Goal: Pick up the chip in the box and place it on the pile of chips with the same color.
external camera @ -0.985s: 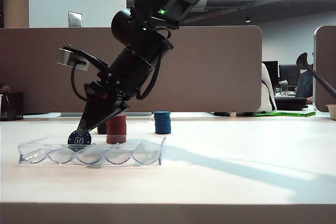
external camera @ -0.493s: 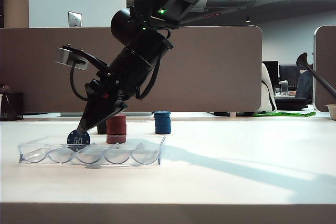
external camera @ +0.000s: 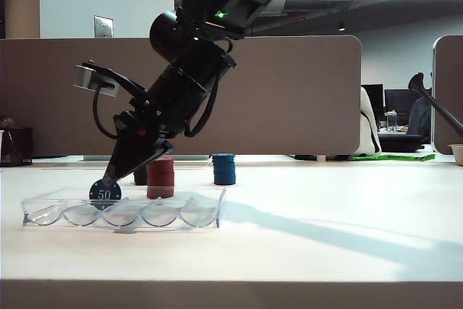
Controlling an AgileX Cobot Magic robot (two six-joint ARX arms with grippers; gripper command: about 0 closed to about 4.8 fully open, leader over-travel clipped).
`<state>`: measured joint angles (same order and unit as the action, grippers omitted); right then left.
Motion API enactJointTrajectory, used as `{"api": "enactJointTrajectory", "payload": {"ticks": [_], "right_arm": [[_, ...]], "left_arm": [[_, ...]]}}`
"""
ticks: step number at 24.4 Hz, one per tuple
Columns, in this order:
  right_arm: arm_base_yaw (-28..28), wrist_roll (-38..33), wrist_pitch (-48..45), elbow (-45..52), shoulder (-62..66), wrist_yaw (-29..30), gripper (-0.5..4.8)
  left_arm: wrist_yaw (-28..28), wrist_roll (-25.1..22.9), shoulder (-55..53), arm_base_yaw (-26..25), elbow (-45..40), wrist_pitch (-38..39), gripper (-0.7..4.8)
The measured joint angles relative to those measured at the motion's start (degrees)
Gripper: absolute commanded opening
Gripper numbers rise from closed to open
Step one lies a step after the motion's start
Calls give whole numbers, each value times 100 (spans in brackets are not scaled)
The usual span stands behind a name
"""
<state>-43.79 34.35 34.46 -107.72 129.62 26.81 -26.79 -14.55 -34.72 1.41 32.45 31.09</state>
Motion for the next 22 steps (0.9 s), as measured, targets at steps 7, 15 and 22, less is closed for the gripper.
{"api": "enactJointTrajectory", "payload": {"ticks": [7,15,22], "right_arm": [[-66,0,81,-9,-94,-11,-1],[-98,-205,79,-9,-452,-7,-1],[-31,-933,-146,-20,-887,4,-1]], "left_arm": [[-2,0,0,0,0,-2,-5],[0,0,2,0,0,-2,-5],[0,0,4,0,0,-2,-6]]}}
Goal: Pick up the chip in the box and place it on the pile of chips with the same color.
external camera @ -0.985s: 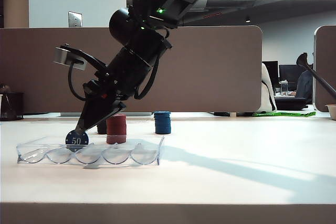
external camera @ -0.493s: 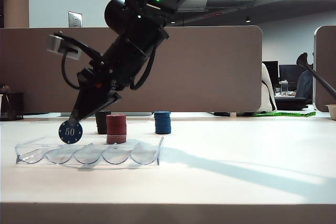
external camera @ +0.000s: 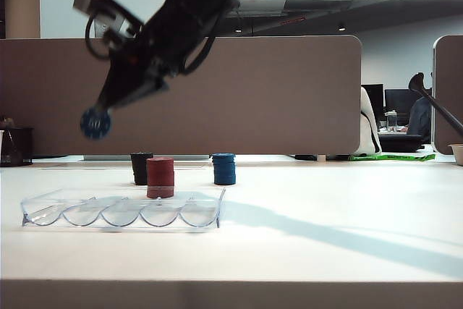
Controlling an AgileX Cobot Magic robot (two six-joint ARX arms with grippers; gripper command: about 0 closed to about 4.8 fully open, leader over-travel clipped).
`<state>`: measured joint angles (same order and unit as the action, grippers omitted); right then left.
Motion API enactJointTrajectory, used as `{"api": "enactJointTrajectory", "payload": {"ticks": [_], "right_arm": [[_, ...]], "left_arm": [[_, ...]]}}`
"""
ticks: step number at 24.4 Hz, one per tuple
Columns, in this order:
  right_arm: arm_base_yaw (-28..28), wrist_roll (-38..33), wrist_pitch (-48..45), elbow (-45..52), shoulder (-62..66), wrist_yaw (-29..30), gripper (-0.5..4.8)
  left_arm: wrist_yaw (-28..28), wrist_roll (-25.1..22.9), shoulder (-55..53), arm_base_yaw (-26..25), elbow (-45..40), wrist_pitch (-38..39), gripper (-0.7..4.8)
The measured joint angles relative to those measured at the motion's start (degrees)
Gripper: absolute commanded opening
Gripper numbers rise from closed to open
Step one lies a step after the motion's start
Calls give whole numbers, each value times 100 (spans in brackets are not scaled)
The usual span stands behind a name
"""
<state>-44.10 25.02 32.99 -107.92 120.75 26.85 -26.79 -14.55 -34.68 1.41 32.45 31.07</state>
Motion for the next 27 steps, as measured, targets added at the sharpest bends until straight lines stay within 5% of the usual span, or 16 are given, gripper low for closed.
{"api": "enactJointTrajectory", "payload": {"ticks": [8,14,27], "right_arm": [[601,-1233,-535,-24,-310,90,-1],[1596,-2920,-1158,-24,-299,807,-1],[2214,-4607,-1655,-22,304,2249,-1]], "left_arm": [[0,0,9,0,0,0,-6],[-2,0,9,0,0,0,-5],[-4,0,13,0,0,0,-6]]}}
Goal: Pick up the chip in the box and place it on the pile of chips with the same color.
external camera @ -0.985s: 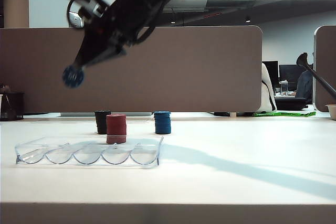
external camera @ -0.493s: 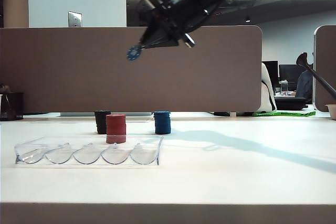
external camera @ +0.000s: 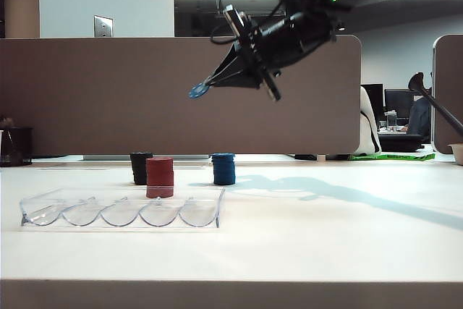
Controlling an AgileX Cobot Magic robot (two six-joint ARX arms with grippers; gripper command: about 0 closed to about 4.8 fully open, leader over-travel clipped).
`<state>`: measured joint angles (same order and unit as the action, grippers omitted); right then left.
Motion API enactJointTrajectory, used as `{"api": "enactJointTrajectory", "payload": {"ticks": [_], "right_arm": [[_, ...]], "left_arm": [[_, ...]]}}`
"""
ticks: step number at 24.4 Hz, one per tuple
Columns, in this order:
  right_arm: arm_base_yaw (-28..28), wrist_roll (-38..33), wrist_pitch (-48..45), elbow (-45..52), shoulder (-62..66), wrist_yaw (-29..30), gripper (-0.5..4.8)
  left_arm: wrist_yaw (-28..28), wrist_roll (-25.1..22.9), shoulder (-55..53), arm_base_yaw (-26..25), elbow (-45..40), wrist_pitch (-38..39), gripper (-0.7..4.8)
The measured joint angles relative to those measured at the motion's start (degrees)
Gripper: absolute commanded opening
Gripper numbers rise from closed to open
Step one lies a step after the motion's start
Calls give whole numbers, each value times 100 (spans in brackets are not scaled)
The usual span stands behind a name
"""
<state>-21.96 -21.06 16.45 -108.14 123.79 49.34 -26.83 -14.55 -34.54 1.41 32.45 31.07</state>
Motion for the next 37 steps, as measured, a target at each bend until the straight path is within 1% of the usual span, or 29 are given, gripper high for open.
{"api": "enactJointTrajectory", "payload": {"ticks": [1,3,7,11,14,17,27,31,33,36,37], "right_arm": [[50,-260,-179,0,133,297,-1],[140,-481,-334,0,264,433,-1],[280,-570,-354,11,289,433,-1],[516,-811,-376,11,291,501,-1],[605,-1110,-562,4,452,962,-1],[654,-1294,-614,11,678,1165,-1],[660,-1364,-682,22,778,1176,-1],[660,-1364,-708,28,780,909,-1],[660,-1388,-752,35,796,872,-1],[660,-1672,-975,31,894,883,-1],[660,-1917,-1209,26,1019,970,-1]], "left_arm": [[0,0,2,0,0,0,-6],[0,0,2,0,0,-2,-6],[0,0,7,0,0,2,-6],[0,0,7,0,0,0,-6],[0,0,7,0,0,0,-6],[0,0,7,0,0,0,-6],[-2,0,4,0,0,0,-6],[-2,0,4,0,0,0,-6],[-2,0,4,0,0,0,-6],[-2,0,0,0,0,0,-6],[-2,0,0,0,0,0,-6]]}}
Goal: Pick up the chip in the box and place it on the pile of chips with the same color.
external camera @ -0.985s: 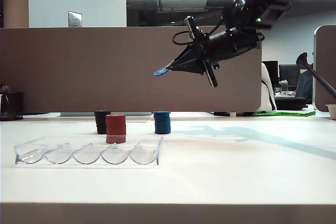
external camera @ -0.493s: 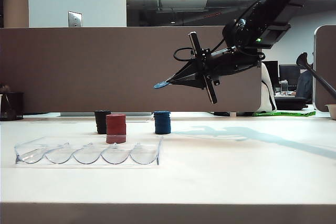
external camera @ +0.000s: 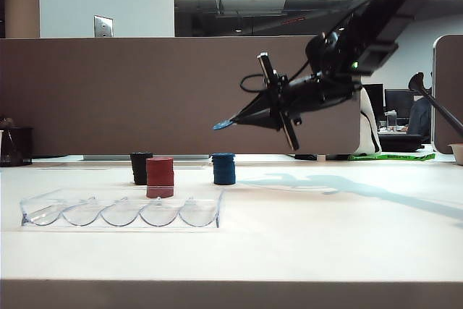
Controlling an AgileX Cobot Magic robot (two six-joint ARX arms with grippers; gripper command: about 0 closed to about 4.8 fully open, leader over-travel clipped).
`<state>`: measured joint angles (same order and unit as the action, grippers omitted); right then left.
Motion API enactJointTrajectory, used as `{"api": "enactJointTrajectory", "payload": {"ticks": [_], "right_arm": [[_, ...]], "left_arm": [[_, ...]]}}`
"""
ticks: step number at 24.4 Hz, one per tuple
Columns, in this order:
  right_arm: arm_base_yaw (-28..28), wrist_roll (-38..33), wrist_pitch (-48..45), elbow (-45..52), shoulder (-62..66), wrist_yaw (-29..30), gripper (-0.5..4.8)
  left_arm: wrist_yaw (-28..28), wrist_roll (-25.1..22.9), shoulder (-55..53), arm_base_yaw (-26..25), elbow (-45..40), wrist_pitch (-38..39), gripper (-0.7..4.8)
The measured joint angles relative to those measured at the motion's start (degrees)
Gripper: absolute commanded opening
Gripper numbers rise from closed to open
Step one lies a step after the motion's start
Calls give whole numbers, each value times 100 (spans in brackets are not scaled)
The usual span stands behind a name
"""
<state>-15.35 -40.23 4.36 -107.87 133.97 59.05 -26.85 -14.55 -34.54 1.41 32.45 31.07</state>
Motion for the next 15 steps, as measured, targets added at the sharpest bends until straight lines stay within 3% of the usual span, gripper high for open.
{"api": "enactJointTrajectory", "payload": {"ticks": [8,15], "right_arm": [[-2,-310,-374,-15,138,83,-1],[-4,-323,-398,-15,140,-275,-1]], "left_arm": [[0,0,0,0,0,2,-6],[-2,0,0,0,0,0,-6]]}}
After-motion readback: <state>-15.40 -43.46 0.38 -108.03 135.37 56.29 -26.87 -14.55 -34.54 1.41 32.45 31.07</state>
